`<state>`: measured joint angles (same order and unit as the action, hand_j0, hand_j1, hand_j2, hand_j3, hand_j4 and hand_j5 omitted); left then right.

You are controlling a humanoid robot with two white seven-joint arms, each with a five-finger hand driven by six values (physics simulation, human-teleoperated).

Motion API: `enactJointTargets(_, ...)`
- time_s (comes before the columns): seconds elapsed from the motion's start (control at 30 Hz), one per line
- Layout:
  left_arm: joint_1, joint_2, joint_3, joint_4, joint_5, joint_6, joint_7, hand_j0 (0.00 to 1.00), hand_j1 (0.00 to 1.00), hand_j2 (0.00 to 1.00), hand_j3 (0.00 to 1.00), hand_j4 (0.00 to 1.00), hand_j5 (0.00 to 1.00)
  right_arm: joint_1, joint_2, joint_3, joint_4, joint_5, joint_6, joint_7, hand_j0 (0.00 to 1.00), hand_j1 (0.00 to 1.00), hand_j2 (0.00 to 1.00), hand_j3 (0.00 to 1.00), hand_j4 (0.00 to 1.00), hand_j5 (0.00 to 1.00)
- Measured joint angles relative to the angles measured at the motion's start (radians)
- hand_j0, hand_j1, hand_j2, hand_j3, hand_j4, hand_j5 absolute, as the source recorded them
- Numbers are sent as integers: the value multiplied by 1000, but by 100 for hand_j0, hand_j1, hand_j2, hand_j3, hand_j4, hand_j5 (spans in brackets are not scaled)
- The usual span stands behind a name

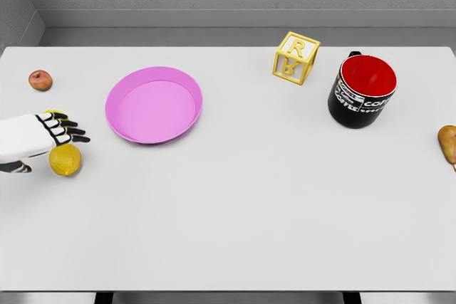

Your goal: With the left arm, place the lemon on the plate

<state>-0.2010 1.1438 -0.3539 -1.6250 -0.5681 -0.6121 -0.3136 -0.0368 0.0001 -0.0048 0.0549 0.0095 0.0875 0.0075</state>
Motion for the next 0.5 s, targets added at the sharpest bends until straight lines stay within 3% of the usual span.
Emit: enactJointTargets(0.5,-25,-54,-5,64,-1,0,2,100,100,100,100,100,100,0,0,0,0,0,0,0,100,100,100,100,100,100)
